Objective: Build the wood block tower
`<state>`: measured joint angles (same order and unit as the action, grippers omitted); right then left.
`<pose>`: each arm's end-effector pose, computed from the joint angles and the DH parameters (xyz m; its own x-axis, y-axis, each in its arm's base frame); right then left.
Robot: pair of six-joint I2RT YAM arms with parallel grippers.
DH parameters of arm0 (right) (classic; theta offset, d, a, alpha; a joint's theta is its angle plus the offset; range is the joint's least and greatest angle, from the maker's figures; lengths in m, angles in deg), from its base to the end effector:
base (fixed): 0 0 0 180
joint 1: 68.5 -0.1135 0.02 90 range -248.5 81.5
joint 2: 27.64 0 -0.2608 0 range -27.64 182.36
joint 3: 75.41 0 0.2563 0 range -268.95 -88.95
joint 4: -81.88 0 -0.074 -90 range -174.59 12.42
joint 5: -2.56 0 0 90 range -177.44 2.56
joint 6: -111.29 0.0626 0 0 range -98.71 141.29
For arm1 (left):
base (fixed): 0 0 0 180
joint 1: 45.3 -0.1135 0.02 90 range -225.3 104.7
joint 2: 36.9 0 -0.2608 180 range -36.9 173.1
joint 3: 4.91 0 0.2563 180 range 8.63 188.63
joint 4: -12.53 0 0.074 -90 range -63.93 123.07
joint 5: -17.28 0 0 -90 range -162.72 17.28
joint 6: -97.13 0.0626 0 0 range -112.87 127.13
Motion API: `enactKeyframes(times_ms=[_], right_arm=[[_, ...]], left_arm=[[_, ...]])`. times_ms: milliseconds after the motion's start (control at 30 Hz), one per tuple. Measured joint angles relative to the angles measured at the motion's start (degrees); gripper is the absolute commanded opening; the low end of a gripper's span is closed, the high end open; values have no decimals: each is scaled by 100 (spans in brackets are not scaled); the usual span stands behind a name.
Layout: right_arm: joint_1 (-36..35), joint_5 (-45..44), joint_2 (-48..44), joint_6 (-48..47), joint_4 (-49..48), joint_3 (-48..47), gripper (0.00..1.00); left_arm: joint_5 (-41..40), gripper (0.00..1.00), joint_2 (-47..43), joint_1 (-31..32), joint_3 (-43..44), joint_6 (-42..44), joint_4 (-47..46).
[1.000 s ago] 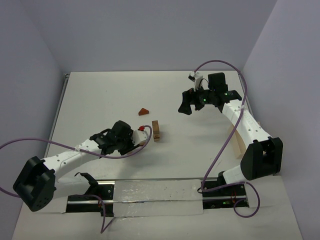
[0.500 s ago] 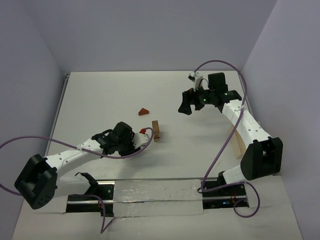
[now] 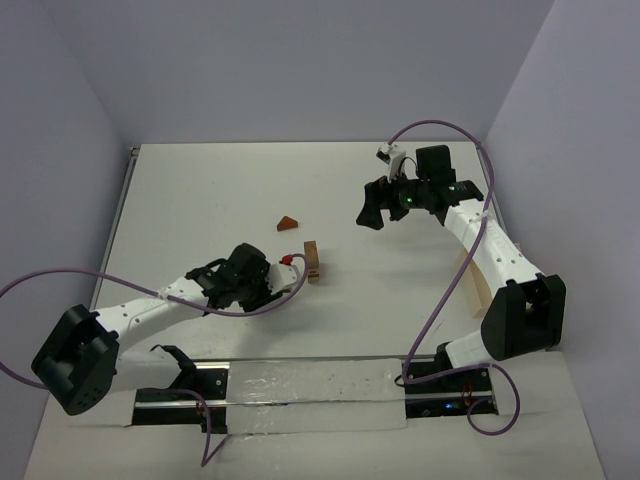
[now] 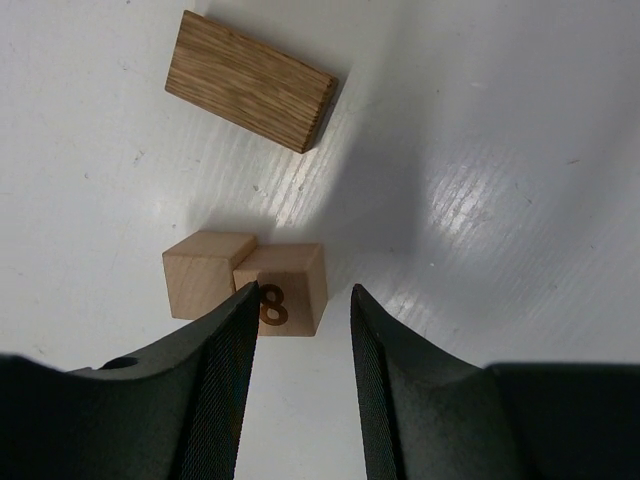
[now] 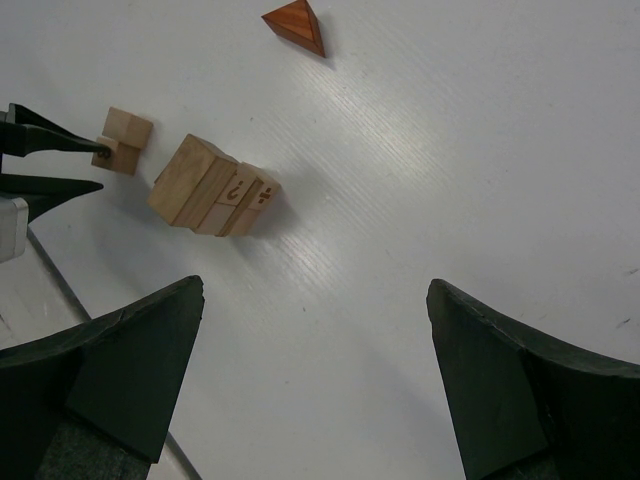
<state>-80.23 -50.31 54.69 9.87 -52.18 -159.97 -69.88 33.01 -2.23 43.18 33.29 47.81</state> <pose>0.3163 0.1043 0.2963 -0.5465 -0.2747 -0.7911 -0.7116 0.6504 0.2657 0.1750 -0.1679 0.1485 -0.2412 0.8282 -0.5059 0.9003 0.3856 0.2021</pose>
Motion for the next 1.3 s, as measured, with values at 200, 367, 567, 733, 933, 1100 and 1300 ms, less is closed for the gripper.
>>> enactKeyframes(times_ms=[200, 367, 567, 733, 933, 1100, 1300], right_arm=[[0, 0, 0, 0, 0, 0, 100], [0, 0, 0, 0, 0, 0, 100], [0, 0, 0, 0, 0, 0, 100], [0, 0, 0, 0, 0, 0, 100], [0, 0, 0, 0, 3, 0, 100], [0, 2, 0, 0, 4, 0, 100], [-2, 21, 0, 0, 9, 0, 100]], left_arm=[[-54, 48, 17, 0, -12, 40, -64], [-59, 48, 8, 0, -20, 122, -56], [-68, 51, -28, -3, -54, 177, -56], [-41, 69, -72, -54, -68, 215, -3], [413, 99, -504, -188, 136, 122, 728], [825, 99, -839, -420, 979, -177, 1148], [936, 99, -988, -971, 1326, -600, 1121]])
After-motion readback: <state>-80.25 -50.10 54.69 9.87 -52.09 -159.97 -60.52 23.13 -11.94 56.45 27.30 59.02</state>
